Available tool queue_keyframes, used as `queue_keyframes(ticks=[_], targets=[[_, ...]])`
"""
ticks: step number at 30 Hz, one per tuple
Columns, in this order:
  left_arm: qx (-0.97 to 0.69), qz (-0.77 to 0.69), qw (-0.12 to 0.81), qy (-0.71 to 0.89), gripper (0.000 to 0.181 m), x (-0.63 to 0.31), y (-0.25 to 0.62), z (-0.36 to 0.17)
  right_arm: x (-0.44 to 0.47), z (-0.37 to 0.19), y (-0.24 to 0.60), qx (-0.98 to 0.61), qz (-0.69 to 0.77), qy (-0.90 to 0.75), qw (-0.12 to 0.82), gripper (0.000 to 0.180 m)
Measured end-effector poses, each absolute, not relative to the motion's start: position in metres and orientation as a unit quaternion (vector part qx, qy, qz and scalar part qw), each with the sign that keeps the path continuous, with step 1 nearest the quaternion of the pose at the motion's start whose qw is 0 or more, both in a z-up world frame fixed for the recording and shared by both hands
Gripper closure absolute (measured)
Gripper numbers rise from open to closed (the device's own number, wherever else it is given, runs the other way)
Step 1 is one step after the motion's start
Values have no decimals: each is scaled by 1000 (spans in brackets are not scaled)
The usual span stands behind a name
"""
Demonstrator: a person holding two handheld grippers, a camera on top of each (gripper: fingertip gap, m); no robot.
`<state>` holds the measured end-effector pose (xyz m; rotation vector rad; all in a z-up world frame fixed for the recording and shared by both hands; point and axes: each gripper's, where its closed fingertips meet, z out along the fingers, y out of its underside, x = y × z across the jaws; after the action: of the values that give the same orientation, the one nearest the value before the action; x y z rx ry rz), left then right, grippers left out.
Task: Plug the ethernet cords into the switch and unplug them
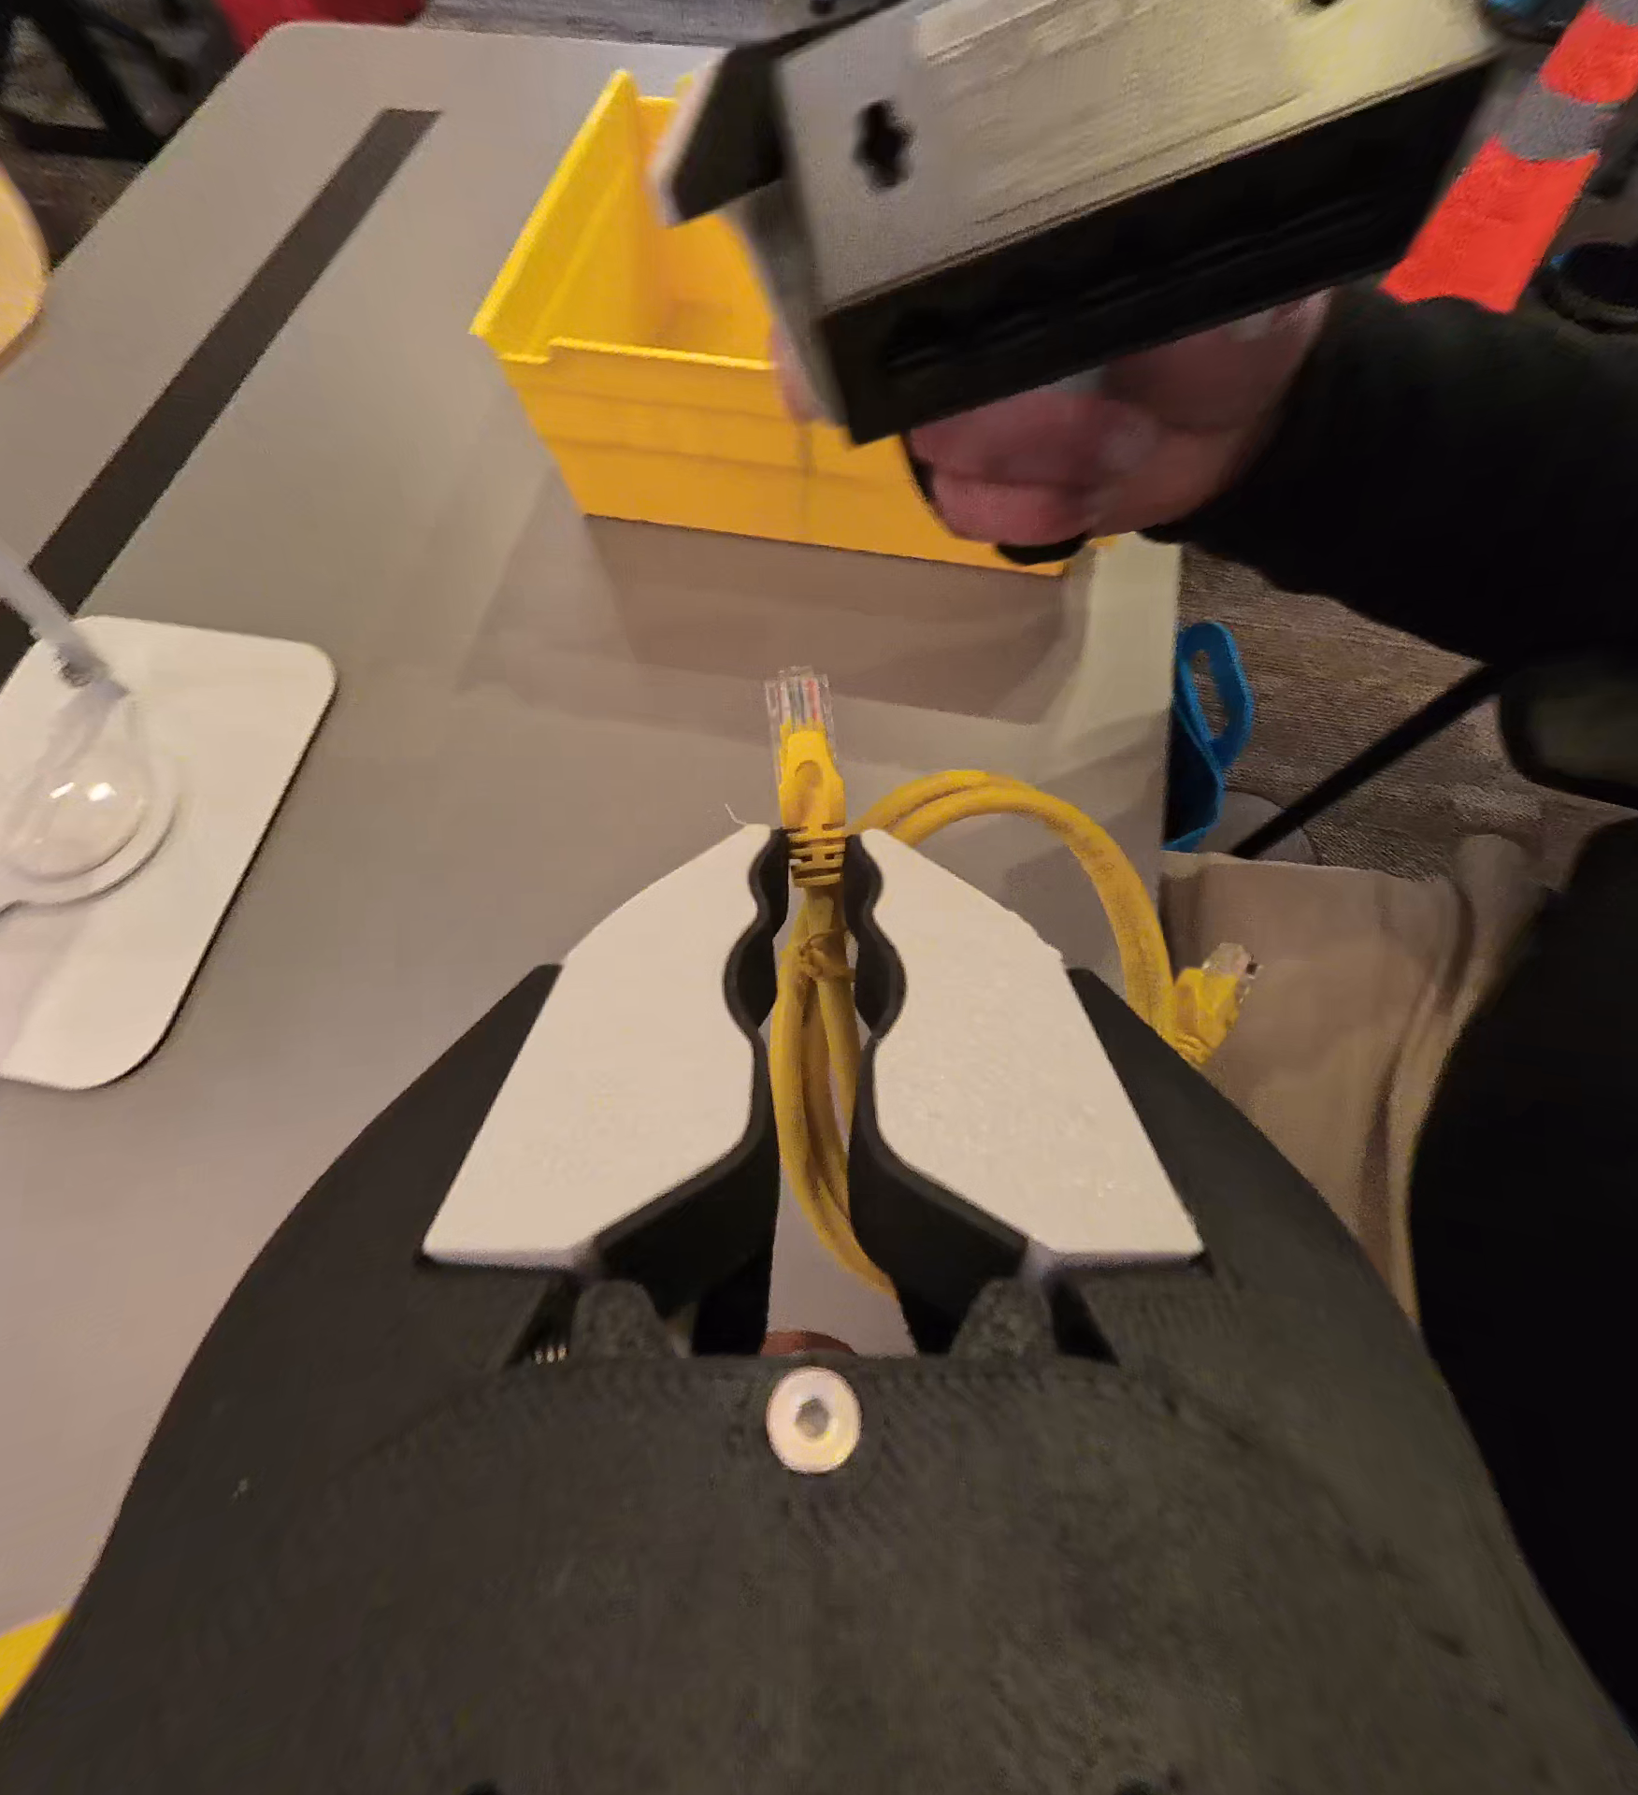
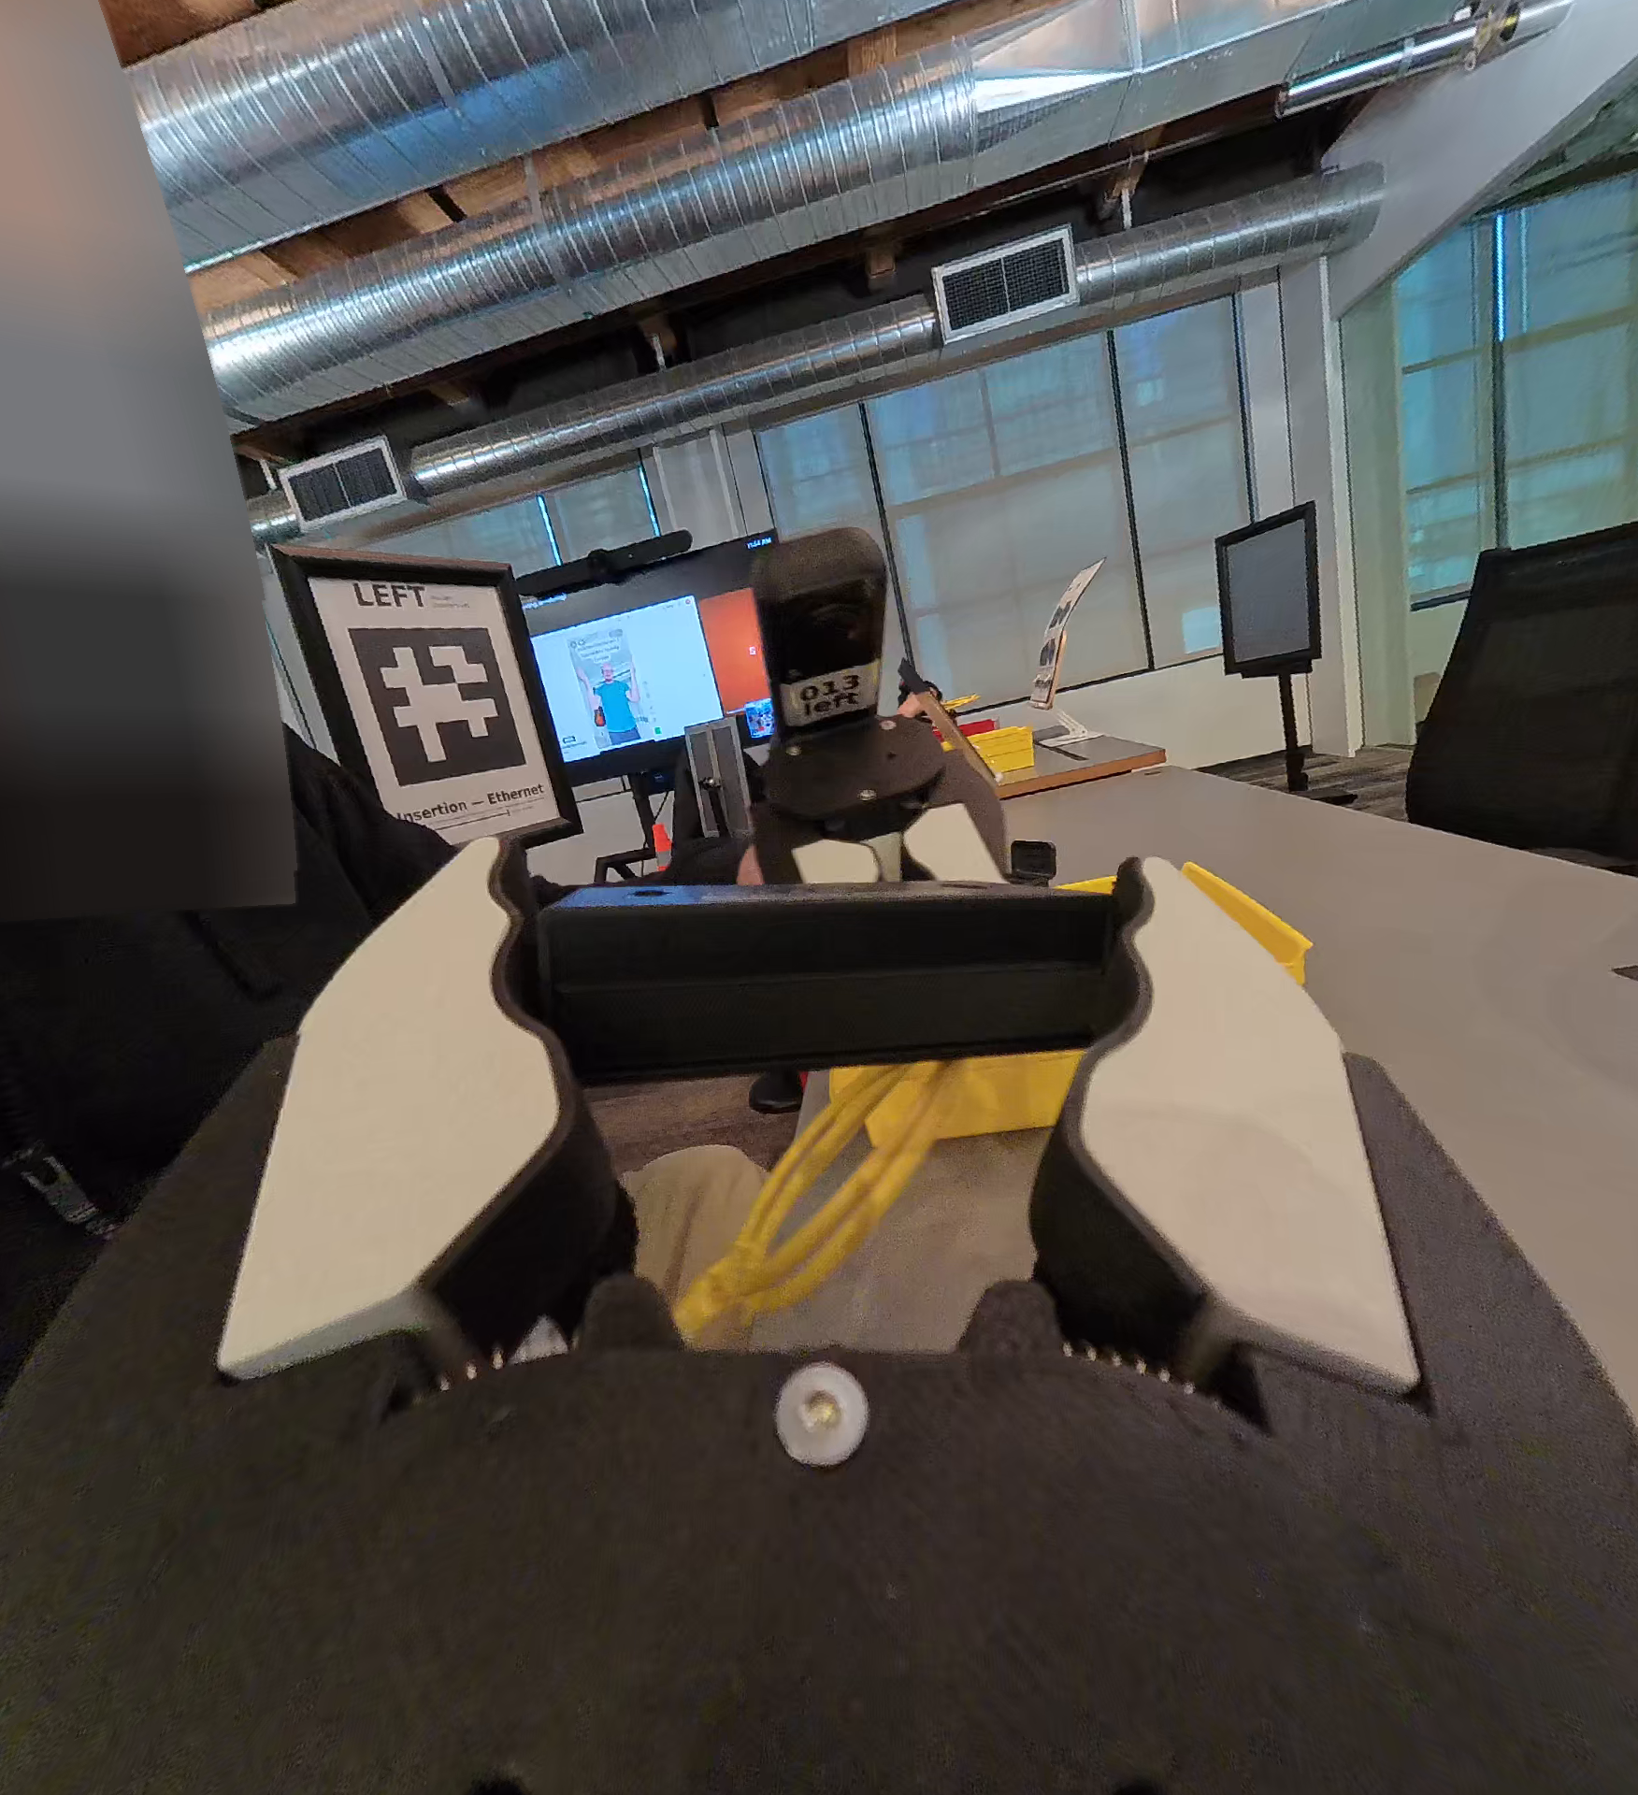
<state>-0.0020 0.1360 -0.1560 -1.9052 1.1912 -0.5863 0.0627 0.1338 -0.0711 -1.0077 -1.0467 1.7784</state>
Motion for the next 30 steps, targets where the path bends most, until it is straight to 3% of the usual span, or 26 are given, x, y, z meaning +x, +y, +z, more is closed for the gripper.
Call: queue_keyframes(ticks=[1,30], targets=[[-747,-238,396,479,170,3,131,-153,61,-72,133,-398,704,-418,414,69],[-744,-258,356,503,170,18,130,-117,52,-79,129,-383,680,-435,449,70]])
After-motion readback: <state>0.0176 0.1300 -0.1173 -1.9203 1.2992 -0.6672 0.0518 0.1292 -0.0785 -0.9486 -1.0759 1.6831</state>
